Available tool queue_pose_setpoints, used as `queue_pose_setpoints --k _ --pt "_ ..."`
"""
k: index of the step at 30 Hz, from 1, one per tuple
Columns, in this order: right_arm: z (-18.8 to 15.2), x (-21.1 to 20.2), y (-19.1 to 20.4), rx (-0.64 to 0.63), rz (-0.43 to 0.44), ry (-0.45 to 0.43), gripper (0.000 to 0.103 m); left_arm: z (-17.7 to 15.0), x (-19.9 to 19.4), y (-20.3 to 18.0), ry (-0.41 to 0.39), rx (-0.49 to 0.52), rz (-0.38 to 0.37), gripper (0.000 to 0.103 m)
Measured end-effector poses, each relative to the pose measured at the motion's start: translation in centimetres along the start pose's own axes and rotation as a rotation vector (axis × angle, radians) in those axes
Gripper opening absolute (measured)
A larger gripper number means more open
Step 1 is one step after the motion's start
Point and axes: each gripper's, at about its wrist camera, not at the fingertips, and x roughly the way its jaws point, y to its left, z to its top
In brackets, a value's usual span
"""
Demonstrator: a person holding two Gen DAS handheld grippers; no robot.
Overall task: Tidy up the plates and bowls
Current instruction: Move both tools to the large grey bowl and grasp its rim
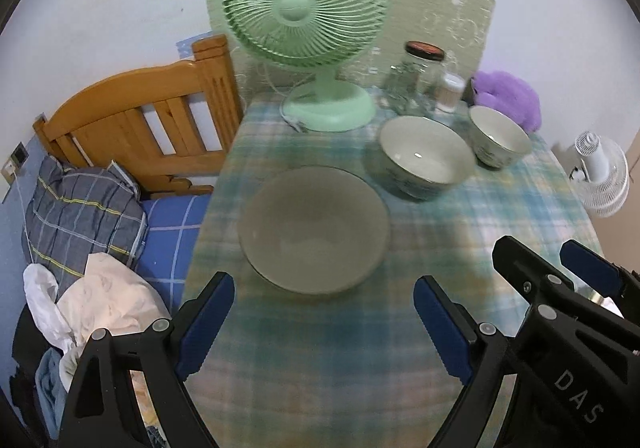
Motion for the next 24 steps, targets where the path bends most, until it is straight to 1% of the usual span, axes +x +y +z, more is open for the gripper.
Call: queue_pose_setpoints --k 5,12,16,17,18,19,21,23,24 --pt "1.0 1.7 2.7 0.005 -0.039 0.003 0.071 1.3 2.1 2.3 0.009 -0.007 0.006 0.090" --pt "2.3 5.1 5.3 0.003 -0.029 0.010 0.071 2.8 5.7 4.3 0.020 -0.001 -0.008 0.084" --pt "2.9 7.7 6.0 0.014 -0.024 0.028 0.070 3.4 7.7 4.9 0.049 -0.008 0.002 0.072" --pt "3.1 8.4 6.2 0.016 -0.028 0.035 0.068 3.4 8.3 5.1 0.054 -0.014 -0.001 0.067" --pt "3.2 9.0 6.3 0.015 -0.029 0.044 0.064 3.5 8.8 5.3 0.063 -0.017 -0.005 0.065" --pt "3.4 9.5 6.4 0.015 -0.029 0.049 0.063 3.6 9.2 5.4 0.067 -0.019 -0.009 0.063" --pt "3.6 10.6 6.7 0.010 -0.031 0.062 0.061 3.6 10.0 5.6 0.079 -0.023 -0.013 0.060" --pt "3.7 11.5 6.9 0.010 -0.036 0.079 0.059 3.7 10.8 5.8 0.095 -0.024 -0.015 0.051" --pt "3.8 12.1 7.1 0.011 -0.037 0.090 0.057 3.6 11.2 5.8 0.104 -0.025 -0.014 0.049"
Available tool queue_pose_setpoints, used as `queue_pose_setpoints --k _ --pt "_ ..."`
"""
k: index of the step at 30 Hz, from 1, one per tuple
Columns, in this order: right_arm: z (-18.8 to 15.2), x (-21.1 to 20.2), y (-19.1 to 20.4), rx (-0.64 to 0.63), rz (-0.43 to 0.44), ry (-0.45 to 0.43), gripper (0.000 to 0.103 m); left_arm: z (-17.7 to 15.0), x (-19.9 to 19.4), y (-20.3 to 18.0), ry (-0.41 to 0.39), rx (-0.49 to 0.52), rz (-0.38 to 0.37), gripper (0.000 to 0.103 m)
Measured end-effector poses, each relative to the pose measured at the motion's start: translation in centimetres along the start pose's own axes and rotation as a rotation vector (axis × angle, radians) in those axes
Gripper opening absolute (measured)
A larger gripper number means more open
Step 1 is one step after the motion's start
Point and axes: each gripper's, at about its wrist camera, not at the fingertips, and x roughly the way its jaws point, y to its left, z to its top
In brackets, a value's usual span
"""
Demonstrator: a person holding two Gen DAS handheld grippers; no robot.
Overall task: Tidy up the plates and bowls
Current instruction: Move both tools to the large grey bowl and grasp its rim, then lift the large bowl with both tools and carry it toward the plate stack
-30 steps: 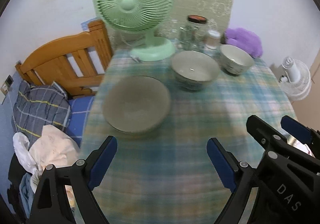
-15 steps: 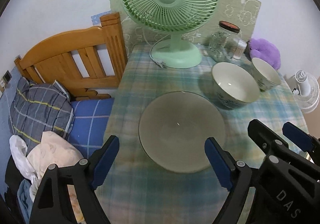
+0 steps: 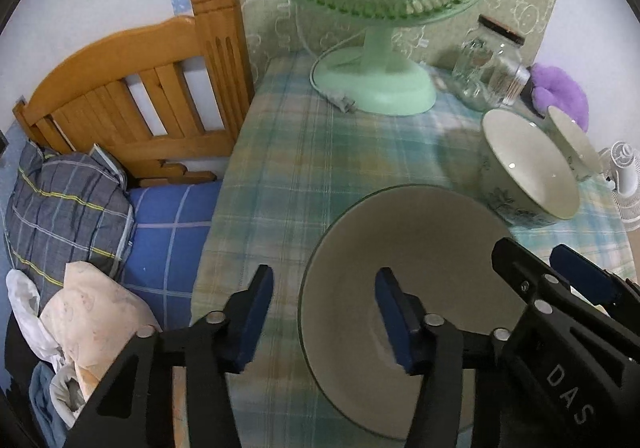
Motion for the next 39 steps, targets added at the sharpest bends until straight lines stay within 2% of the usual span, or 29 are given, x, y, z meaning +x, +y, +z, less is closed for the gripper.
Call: queue_pose_setpoints --k 3,6,9,10,23,39 --pt "0.1 1.0 0.3 -0.004 0.001 0.018 0.045 0.0 0.9 0.0 0.032 0.001 0.005 0.041" --pt "0.2 2.0 0.5 -0.003 0.011 0.046 0.043 0.1 1.2 0.0 0.047 0.005 -0.002 0.033" --pt "0.2 2.4 1.0 -0.024 0.030 0.059 0.029 0.0 1.3 -0.5 0.048 0.038 -0.016 0.023" --pt "0.2 2.5 1.3 -0.036 0.036 0.064 0.025 0.0 1.3 -0.6 0.050 0.044 -0.012 0.023" --pt "-0.3 1.8 1.2 -0.042 0.006 0.086 0.025 -0.4 0.2 -1.4 0.046 0.095 -0.012 0.022" --pt "-1.5 -2.8 -2.1 -0.040 0.031 0.056 0.025 -2.2 -4.5 -4.7 0.004 0.086 0.004 0.022"
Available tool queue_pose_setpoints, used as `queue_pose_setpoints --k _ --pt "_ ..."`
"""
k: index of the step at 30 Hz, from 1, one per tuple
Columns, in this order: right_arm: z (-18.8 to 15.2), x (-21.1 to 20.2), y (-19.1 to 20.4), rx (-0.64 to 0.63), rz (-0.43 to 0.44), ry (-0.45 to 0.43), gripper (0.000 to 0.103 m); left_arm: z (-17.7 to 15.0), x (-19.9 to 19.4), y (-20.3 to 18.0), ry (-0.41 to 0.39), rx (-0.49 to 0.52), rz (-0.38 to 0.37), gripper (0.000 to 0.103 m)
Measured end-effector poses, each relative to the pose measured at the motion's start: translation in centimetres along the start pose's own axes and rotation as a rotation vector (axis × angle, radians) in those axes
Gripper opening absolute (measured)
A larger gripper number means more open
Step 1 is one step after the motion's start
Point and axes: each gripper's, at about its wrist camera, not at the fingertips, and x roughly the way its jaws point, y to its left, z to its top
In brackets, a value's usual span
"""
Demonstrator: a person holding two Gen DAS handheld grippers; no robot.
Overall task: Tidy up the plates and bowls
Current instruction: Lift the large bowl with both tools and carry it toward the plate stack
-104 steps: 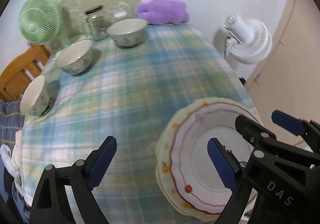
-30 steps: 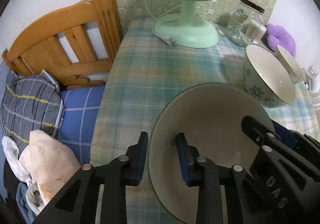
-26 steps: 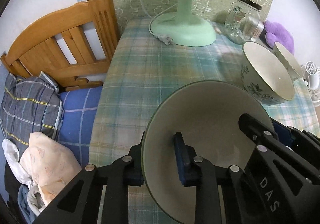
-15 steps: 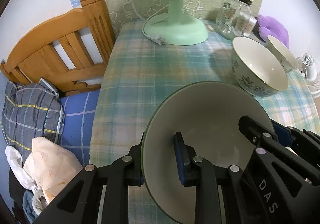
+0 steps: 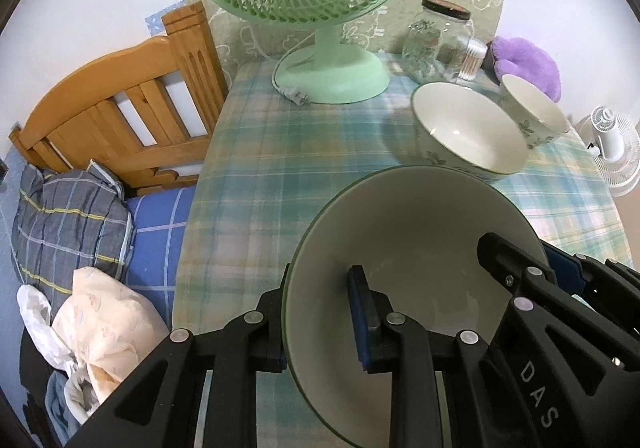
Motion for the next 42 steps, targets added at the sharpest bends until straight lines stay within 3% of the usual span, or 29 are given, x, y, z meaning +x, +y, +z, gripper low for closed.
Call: queue_pose_setpoints --k 21,42 --pt "-4.7 -7.5 -8.0 -0.018 -0.002 -0.016 0.025 -5.0 -5.9 -8.1 -0.008 -0.025 -0.024 0.023" --pt "-11.5 -8.0 -16.0 -0.019 -0.029 0.051 0.025 -11.4 -5.6 -15.6 0.062 -0.019 -0.044 0.023"
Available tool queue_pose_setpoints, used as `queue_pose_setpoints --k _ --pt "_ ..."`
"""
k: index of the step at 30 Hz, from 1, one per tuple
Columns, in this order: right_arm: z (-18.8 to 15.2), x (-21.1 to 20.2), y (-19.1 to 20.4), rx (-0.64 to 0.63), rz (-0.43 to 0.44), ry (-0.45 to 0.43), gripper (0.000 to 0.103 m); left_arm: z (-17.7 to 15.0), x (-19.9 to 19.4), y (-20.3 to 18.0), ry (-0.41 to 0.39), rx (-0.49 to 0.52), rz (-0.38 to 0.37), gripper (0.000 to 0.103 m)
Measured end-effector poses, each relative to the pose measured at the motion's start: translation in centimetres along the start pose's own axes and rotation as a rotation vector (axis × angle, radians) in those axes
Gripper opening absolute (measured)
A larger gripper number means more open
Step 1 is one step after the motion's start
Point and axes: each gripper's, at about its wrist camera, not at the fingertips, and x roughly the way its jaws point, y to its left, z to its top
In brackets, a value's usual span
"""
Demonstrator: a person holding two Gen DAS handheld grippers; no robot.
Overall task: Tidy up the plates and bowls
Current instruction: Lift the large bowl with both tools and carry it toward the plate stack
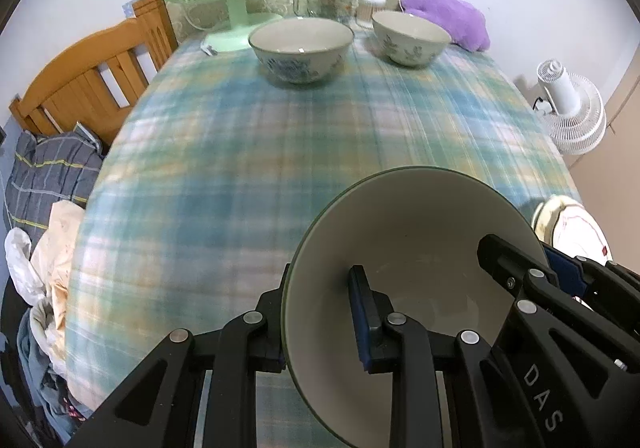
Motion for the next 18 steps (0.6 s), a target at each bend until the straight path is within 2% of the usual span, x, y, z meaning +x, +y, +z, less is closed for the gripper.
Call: queue_pose_setpoints --k 12,18 --pt "-1.4 2.2 -1.0 -0.036 0.020 0.038 0.025 -1.5 1.9 -0.5 0.040 -0.029 0.014 0.023" --pt "-1.5 2.8 -1.0 -0.043 0.020 0.033 0.025 -1.4 2.3 -0.3 0.028 -0.029 0.002 0.023"
